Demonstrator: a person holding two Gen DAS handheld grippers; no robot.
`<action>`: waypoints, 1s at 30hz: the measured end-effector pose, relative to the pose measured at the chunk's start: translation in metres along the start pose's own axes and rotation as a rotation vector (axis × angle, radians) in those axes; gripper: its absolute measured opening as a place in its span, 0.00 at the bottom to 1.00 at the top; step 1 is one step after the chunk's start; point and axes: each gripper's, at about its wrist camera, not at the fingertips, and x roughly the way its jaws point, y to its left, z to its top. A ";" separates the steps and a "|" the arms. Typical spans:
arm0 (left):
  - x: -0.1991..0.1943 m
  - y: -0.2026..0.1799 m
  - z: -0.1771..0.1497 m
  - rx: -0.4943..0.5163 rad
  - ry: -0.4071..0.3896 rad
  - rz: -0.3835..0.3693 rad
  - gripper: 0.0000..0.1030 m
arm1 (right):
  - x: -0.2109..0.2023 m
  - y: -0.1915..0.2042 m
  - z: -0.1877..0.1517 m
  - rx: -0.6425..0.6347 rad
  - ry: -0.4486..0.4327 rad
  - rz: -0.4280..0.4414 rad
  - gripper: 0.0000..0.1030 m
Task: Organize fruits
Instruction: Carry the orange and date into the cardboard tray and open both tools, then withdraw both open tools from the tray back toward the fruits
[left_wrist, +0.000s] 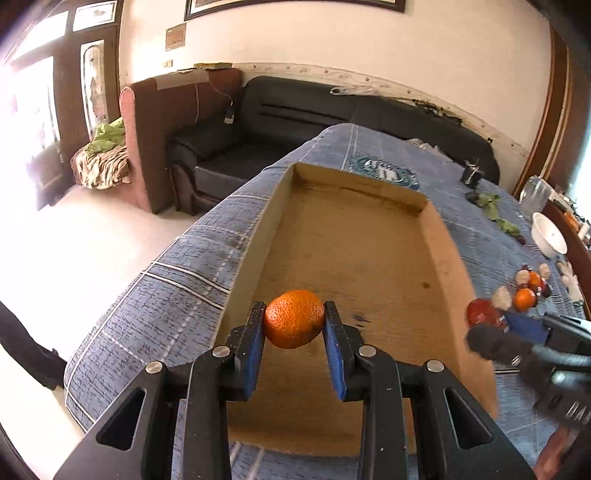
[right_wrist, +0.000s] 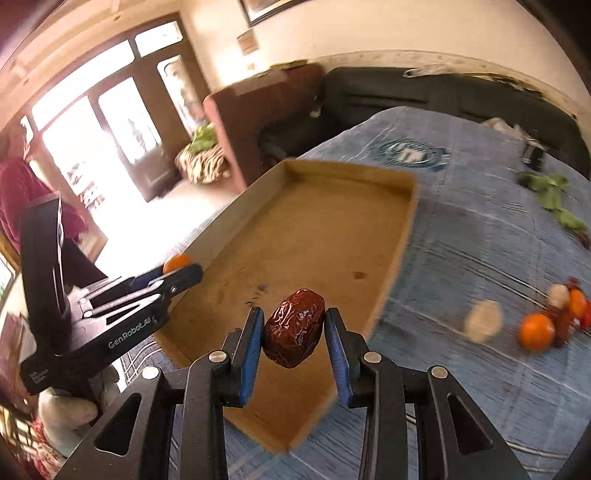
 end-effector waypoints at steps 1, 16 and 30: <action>0.003 0.001 0.000 0.001 0.010 0.003 0.29 | 0.009 0.003 0.001 -0.005 0.016 0.002 0.36; 0.029 0.000 -0.006 0.051 0.055 -0.010 0.48 | 0.027 0.026 -0.017 -0.046 0.039 -0.013 0.49; -0.014 0.009 -0.004 -0.083 0.012 -0.047 0.66 | -0.056 0.002 -0.028 0.039 -0.156 0.012 0.62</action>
